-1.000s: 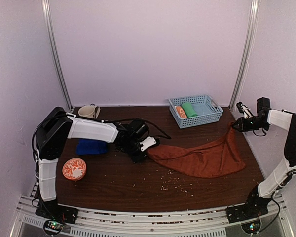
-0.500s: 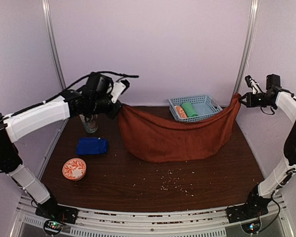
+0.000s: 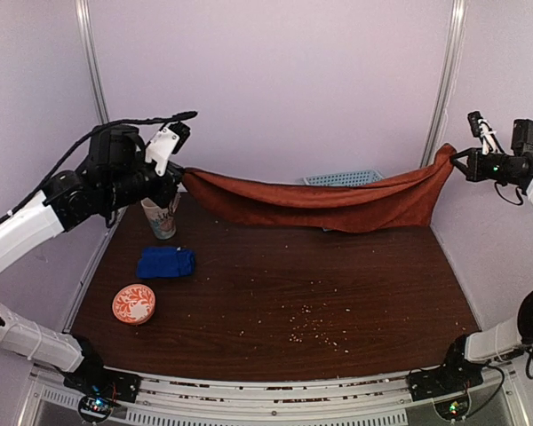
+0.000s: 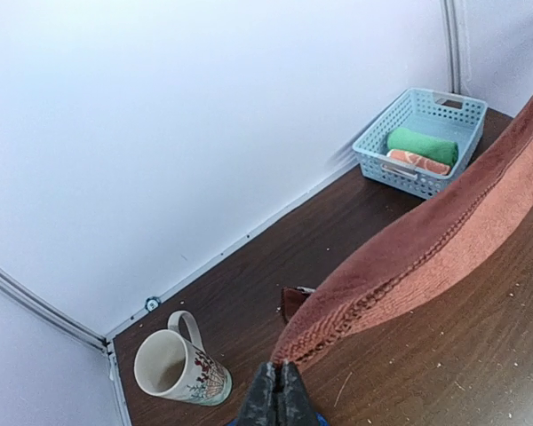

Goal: Roll the towels
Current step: Flatten out the towel at the center of the board.

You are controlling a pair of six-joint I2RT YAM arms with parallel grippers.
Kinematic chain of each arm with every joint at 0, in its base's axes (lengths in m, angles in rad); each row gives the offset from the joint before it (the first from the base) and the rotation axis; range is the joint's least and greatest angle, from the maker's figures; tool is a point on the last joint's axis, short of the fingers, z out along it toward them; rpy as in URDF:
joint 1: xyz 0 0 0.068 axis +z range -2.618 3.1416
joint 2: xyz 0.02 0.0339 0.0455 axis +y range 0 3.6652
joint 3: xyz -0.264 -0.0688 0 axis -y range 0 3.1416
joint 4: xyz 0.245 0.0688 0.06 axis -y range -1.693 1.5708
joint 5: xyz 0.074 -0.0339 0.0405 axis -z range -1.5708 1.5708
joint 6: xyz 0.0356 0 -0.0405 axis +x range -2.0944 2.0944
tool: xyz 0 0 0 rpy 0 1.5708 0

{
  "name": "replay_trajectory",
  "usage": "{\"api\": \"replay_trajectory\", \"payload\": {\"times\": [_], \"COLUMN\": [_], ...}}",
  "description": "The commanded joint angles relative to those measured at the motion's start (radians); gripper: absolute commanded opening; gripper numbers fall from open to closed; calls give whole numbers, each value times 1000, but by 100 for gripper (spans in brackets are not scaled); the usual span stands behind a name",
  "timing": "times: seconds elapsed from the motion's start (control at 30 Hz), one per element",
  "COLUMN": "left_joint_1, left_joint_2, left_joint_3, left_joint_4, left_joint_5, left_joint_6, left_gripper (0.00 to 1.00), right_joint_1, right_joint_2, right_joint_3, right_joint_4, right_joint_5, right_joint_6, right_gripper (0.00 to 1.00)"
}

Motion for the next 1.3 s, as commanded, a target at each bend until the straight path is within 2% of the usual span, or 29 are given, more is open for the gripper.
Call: {"api": "replay_trajectory", "payload": {"times": [0.0, 0.23, 0.37, 0.47, 0.57, 0.63, 0.73, 0.77, 0.83, 0.87, 0.93, 1.03, 1.13, 1.2, 1.27], "left_joint_1": [-39, -77, -77, -76, -34, 18, 83, 107, 141, 145, 145, 128, 102, 88, 76], "left_joint_2": [-191, -402, -362, -232, -32, 135, 441, 526, 650, 684, 689, 600, 479, 409, 364], "left_joint_3": [-92, -210, -267, -279, -238, -165, 6, 72, 211, 247, 276, 207, 77, -9, -61], "left_joint_4": [40, 55, 55, 80, 119, 135, 124, 106, 68, 61, 47, 49, 46, 27, -29], "left_joint_5": [61, 176, 169, 101, 83, 142, 95, 83, 48, 31, 49, 58, 109, 155, 203], "left_joint_6": [15, -16, -76, -127, -164, -177, -208, -221, -245, -244, -244, -271, -300, -324, -339], "left_gripper": [0, 0, 0, 0, 0, 0, 0, 0, 22, 28, 35, 41, 41, 41, 40], "right_joint_1": [-4, -4, -5, -4, 5, 17, 96, 104, 105, 105, 104, 103, 105, 105, 107], "right_joint_2": [-141, -476, -477, -407, -284, -176, 35, 117, 293, 363, 416, 343, 250, 191, 133], "right_joint_3": [-32, -117, -198, -303, -389, -406, -388, -360, -237, -169, -101, -139, -216, -272, -333], "right_joint_4": [-108, -189, -205, -166, -90, -10, 166, 226, 214, 176, 140, 167, 119, 42, -29], "right_joint_5": [-22, 69, 116, 142, 160, 196, 325, 386, 453, 459, 456, 485, 433, 345, 322], "right_joint_6": [-66, -176, -189, -210, -218, -196, -142, -96, -50, -24, 12, 26, -30, -113, -195], "right_gripper": [0, 0, 0, 0, 1, 1, 2, 12, 25, 29, 34, 40, 42, 42, 41]}}
